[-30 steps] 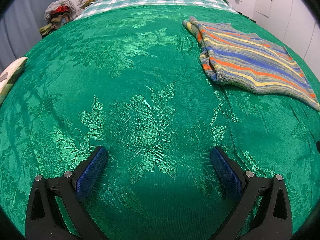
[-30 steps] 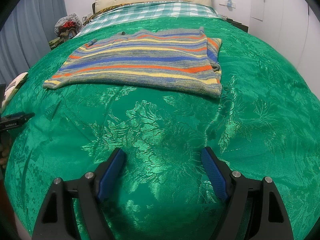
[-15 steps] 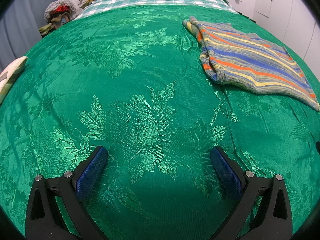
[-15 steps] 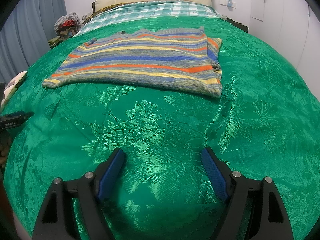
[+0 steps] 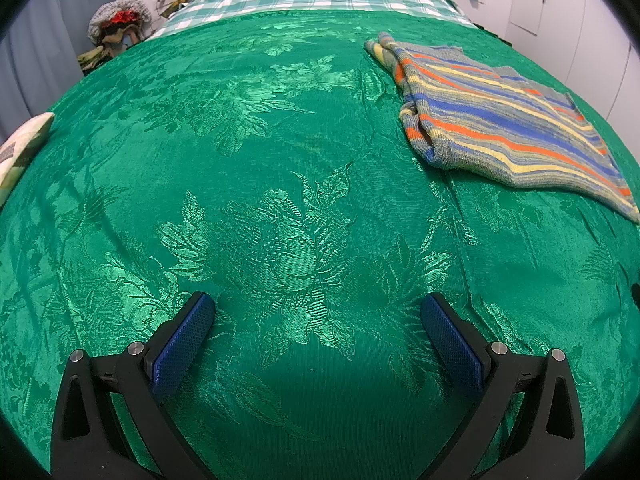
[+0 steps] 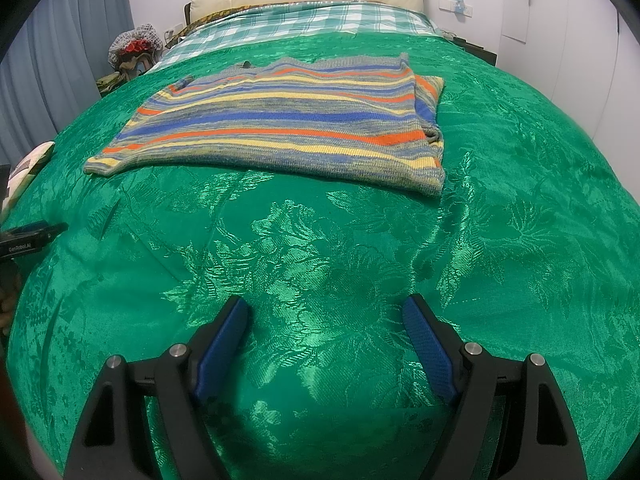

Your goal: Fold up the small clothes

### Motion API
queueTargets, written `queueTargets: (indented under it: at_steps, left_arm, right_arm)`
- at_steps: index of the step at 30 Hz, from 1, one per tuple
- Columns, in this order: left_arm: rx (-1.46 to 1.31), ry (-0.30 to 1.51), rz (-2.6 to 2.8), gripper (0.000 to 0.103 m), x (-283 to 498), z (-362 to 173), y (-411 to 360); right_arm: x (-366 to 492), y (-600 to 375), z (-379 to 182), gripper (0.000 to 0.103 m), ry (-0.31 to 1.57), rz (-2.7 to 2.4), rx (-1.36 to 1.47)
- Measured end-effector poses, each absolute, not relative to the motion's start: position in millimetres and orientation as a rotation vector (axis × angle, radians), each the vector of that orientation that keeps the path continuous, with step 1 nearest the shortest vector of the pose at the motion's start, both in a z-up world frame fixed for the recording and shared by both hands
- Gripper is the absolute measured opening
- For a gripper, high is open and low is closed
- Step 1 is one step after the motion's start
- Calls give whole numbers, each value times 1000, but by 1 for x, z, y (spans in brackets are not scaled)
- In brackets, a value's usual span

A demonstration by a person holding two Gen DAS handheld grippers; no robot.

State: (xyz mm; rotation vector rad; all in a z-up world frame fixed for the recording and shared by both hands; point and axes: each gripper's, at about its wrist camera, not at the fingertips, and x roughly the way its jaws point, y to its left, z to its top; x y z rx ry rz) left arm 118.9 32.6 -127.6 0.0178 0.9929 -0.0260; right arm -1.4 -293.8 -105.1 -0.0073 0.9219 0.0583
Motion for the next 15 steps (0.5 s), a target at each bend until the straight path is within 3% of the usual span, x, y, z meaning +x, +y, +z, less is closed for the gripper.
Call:
queueTargets:
  at_steps: [15]
  left_arm:
    - [17,993,-26,102,119,-128,32]
  right_arm:
    - [-2,-296,-105,80,917,61,-10]
